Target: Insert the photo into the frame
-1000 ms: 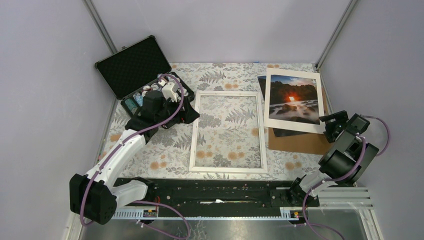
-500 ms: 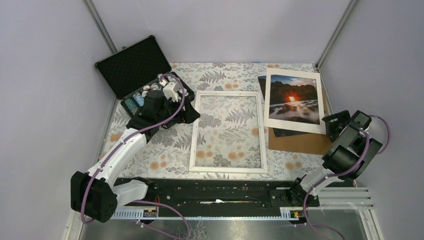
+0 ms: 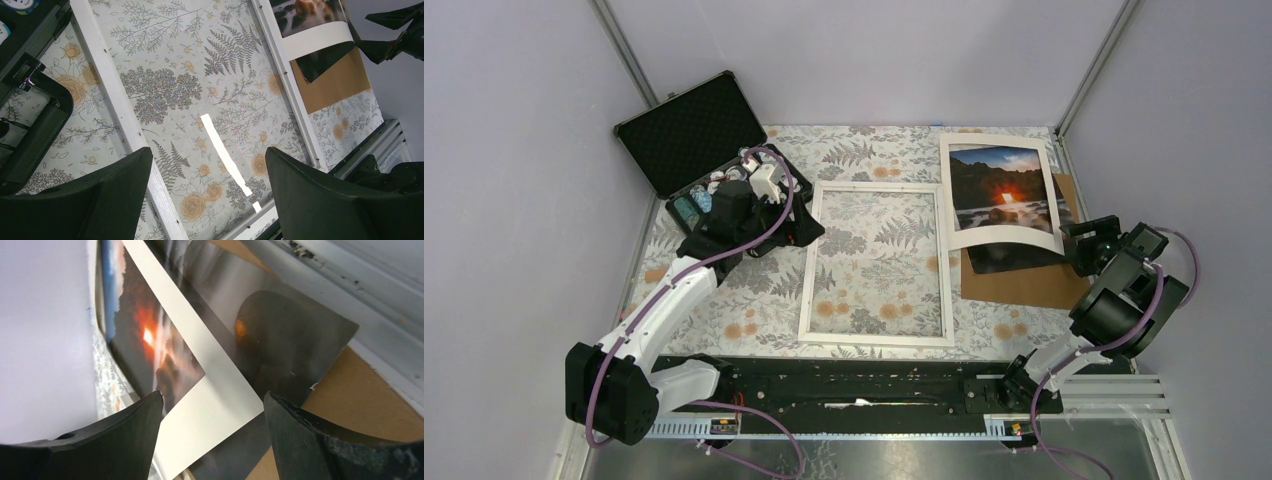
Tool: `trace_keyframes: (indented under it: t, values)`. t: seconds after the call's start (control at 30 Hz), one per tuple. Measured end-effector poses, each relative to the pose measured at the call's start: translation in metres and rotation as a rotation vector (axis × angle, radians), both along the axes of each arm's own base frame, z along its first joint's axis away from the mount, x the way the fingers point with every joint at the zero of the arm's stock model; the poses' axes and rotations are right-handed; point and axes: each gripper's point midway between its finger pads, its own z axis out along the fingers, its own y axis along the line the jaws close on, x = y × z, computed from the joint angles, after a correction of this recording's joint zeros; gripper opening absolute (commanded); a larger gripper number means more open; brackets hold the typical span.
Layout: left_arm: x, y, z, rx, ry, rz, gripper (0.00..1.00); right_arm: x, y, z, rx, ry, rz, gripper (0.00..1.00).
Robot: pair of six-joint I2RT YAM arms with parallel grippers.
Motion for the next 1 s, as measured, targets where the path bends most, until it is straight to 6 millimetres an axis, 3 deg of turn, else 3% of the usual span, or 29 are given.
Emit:
trace_keyframes:
  t: [0.23, 0.5, 0.83, 1.0]
  values:
    - [0.0, 0.0, 0.0, 0.0, 0.0, 0.0, 0.88, 0.01, 0.015, 0.012, 0.073, -0.118, 0.03, 0.77]
    - [0.0, 0.0, 0.0, 0.0, 0.0, 0.0, 0.88, 0.023, 0.027, 0.03, 0.164, -0.28, 0.038, 0.83]
    - [-0.001, -0.001, 0.0, 0.0, 0.0, -0.005, 0.89, 0.029, 0.042, 0.029, 0.33, -0.42, -0.013, 0.82]
    - [-0.003, -0.004, 0.0, -0.001, 0.0, -0.013, 0.89, 0.031, 0.044, 0.041, 0.384, -0.506, -0.038, 0.82]
